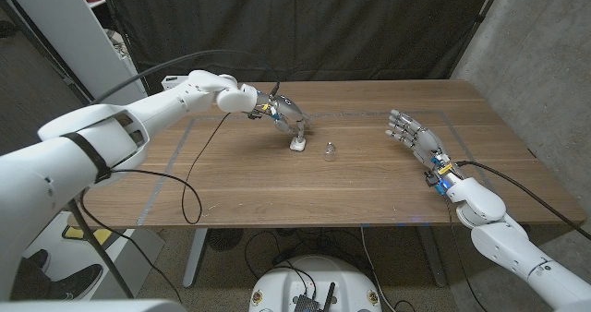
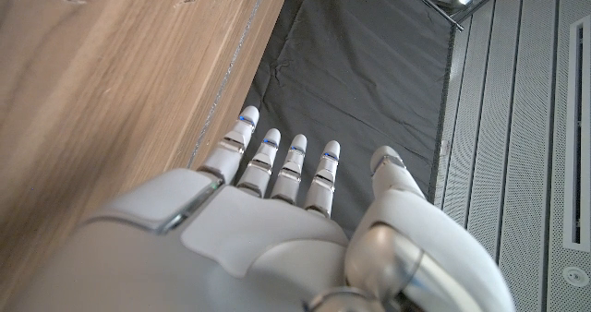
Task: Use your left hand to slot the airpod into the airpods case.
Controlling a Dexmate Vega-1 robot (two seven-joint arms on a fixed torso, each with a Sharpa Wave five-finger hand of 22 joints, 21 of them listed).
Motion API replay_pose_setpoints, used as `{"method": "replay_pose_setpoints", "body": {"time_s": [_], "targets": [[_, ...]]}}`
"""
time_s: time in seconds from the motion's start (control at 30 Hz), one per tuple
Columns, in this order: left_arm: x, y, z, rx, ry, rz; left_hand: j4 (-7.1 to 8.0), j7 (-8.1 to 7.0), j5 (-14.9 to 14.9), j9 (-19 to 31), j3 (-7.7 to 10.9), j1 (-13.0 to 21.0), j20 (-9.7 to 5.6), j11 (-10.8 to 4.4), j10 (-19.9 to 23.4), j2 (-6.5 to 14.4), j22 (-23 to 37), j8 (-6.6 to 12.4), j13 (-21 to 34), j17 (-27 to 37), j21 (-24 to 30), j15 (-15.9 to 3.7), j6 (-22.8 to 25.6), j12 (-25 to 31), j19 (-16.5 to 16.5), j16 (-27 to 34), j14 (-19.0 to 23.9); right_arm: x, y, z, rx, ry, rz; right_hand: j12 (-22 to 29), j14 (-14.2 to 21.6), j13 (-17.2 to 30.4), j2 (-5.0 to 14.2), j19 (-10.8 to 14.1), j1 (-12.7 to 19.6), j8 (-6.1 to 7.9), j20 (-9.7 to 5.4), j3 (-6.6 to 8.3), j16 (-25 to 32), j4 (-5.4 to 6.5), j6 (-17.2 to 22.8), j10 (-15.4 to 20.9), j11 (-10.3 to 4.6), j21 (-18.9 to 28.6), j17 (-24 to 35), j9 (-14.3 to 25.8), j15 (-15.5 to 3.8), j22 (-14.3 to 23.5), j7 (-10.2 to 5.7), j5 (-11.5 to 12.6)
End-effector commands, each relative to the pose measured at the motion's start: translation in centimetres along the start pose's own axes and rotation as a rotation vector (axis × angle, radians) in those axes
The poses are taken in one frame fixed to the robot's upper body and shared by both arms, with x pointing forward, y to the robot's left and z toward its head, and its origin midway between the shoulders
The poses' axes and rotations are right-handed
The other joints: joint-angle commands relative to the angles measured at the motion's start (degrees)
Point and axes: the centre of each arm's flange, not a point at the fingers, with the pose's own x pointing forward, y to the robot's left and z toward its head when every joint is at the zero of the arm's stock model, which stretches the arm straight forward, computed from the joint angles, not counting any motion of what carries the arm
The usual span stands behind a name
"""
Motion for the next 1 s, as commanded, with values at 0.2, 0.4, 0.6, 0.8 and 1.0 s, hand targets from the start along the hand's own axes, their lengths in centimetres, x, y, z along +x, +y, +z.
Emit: {"method": "replay_pose_setpoints", "body": {"time_s": [0.2, 0.4, 0.6, 0.8, 1.0], "targets": [[-1.0, 1.3, 0.0, -0.018, 0.062, 0.121, 0.1, 0.16, -0.56, -0.42, 0.39, -2.31, 0.06, 0.02, -0.34, -0.27, 0.19, -1.37, 0.15, 0.4, 0.61, -4.11, -2.1, 0.09, 0.16, -0.16, 0.5, 0.1, -0.2, 0.5, -0.001, -0.008, 0.002, -0.09, 0.08, 0.16, -0.12, -0.17, -0.43, -0.19, 0.04, 0.28, -0.22, 0.19, 0.35, 0.38, -0.22, 0.34, -0.03, 0.04, -5.89, 0.21, 0.19, 0.25], [-3.4, 2.2, 0.2, -0.105, 0.137, 0.251, -0.22, -0.1, -0.78, -0.86, 1.03, -5.19, -0.23, -0.13, 4.37, -0.07, 0.13, -2.25, 0.99, 0.57, 1.77, -4.79, -10.98, 2.27, 1.87, 1.32, 5.28, 1.0, -0.2, 1.7, -0.013, -0.021, 0.003, -0.1, 0.11, 0.16, -0.08, -0.2, -0.5, -0.19, 0.0, 0.32, -0.22, 0.23, 0.36, 0.36, 0.02, 0.33, -0.03, 0.04, -5.92, 0.21, 0.22, 0.26], [-6.0, 1.7, 1.8, -0.226, 0.235, 0.397, -0.75, 0.13, -0.91, -0.92, 1.4, -6.39, -0.26, 0.71, 2.28, -0.61, -0.09, -2.75, 1.88, 0.44, 2.21, -4.21, -16.3, 1.74, 2.66, 0.32, 4.25, 2.2, -0.1, 2.4, -0.035, -0.02, 0.018, 0.65, 0.24, 0.18, -0.02, -0.37, -0.59, 0.17, -0.02, 0.48, -0.17, 0.21, 1.47, 2.32, -0.19, 0.31, -0.03, 0.15, -6.17, 0.22, -2.99, 0.24], [-8.2, -0.2, 4.6, -0.438, 0.317, 0.619, -1.53, -0.14, -1.32, -0.68, 1.86, -7.63, 0.63, 1.02, 6.1, -0.58, -0.39, -1.19, 2.34, -0.03, 3.3, -2.59, -16.57, 3.22, 5.19, 1.13, 8.58, 3.5, 0.2, 2.6, -0.042, -0.01, 0.025, 0.35, 0.46, 0.21, -0.01, -0.11, -0.65, 0.34, 0.1, 0.5, -0.1, 0.21, 2.07, 1.7, -0.69, 0.42, -0.02, 0.19, -6.19, 0.22, -3.01, 0.22], [-10.0, -2.3, 7.2, -0.683, 0.345, 0.846, -2.59, -0.03, -1.58, -0.24, 2.69, -9.08, 0.24, -0.53, 13.08, -0.63, -0.72, 0.04, 2.68, -0.44, 4.13, -6.34, -13.54, 5.52, 7.17, 2.01, 15.44, 4.4, 0.4, 3.0, -0.055, -0.002, 0.031, 0.08, 0.48, 0.22, 0.08, 0.35, -0.47, 0.26, 0.14, 0.64, -0.11, 0.08, 2.05, 1.09, -0.49, 0.58, -0.04, 0.21, -6.0, 0.22, -3.02, 0.24]]}}
